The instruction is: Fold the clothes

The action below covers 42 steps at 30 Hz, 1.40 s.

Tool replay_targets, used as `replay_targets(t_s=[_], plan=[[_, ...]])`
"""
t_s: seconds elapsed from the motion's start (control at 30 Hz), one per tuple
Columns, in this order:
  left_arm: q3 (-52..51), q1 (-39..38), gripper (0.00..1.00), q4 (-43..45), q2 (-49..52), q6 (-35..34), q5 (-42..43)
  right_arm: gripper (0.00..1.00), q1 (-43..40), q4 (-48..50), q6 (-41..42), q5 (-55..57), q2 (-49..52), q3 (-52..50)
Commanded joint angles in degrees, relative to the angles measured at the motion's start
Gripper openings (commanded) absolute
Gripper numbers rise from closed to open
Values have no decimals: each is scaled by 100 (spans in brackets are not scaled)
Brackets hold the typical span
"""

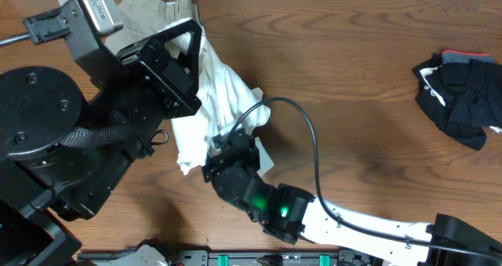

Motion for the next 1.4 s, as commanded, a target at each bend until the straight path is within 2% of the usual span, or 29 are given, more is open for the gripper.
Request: replay_targets(t_s=[0.0,0.03,0.13,0.3,0.33,0.43,0.63,0.77,0.87,1.0,1.1,1.2,1.37], plan=[[118,-28,6,37,-66,-50,-33,66,70,-15,90,520,55,144],[116,-28,6,24,-68,-50,-33,60,61,-15,37,581,55,144],[118,-28,6,-44,-68,-50,-33,31,28,-59,-11,758,55,146],[118,-28,6,-107,-85,68,-52,3,-52,-352,-7,1003,33,262],[118,-28,6,-140,-98,81,-111,1,-63,-459,-7,1093,11,319],[118,-28,6,-260,-162,111,-516,1,-74,-970,-7,1462,-155,566],[118,-28,6,-522,-380,212,-2212,1,-334,-2149,44,2079,-901,951],[118,-28,6,-758,-535,210,-3110,1,-984,-3163,748,1965,-1779,962],[118,-28,6,-901,-636,210,-3547,1,-1733,-3738,804,1384,-2448,962],[116,-28,6,-1123,-671,210,-3788,2,-2774,-4111,542,249,-3211,962],[116,-28,6,-1318,-623,208,-3807,7,-3403,-4236,332,-555,-3526,962],[116,-28,6,-1429,-549,205,-3807,9,-3849,-4435,273,-852,-3633,962],[101,-28,6,-1644,-431,184,-3805,19,-4323,-4843,275,-1117,-3563,960]])
